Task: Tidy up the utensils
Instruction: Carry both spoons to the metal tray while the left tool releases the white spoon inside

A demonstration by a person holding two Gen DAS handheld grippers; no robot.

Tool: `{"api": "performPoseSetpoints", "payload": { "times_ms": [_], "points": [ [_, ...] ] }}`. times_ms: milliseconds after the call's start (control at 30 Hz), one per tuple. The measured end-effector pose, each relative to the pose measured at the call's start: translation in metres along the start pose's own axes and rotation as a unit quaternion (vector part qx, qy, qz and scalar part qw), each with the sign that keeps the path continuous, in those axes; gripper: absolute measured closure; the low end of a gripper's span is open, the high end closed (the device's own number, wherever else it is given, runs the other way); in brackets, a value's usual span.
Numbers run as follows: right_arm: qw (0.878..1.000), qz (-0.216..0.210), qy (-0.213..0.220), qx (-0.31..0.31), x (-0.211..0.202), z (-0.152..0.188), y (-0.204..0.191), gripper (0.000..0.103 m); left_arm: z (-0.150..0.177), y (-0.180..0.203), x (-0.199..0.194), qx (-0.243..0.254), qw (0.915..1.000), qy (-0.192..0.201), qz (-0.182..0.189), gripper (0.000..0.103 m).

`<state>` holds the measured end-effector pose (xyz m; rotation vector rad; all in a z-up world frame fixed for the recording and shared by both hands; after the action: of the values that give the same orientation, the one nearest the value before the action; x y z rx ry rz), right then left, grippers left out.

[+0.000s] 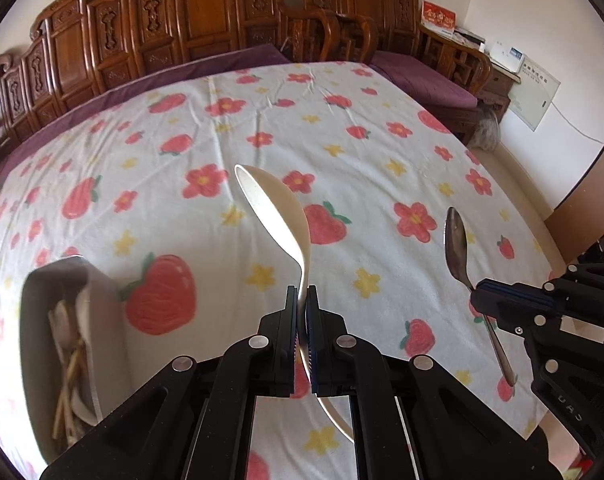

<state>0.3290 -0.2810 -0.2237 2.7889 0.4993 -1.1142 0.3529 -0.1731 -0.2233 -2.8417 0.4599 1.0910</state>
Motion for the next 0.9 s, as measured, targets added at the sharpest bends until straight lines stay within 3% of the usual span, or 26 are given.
{"api": "performPoseSetpoints", "payload": {
  "times_ms": [400,900],
  "points": [
    [0.999,-0.031,0.021,-0.033,-0.005,-0.035,-0.074,0.100,-0.004,-0.073,-0.057,-0.006,0.9989,0.026,-0.038,0.100],
    [0.995,-0.073,0.028,-0.061,0.007,-0.062,-0.167,0.100,0.021,-0.163,-0.090,-0.021,0.9966,0.016,-0.078,0.100]
  ]
}}
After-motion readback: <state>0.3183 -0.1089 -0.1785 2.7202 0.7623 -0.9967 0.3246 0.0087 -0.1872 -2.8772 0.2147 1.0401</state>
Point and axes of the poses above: each gripper's, at about its wrist camera, not at the fingertips, and x roughly the way its jaws point, y to its right, z to its underside, the point moved 5 cm from there along x, roughly the way its jaws point, and after that the axes turned 15 degrees about y, right-handed, at the moved point
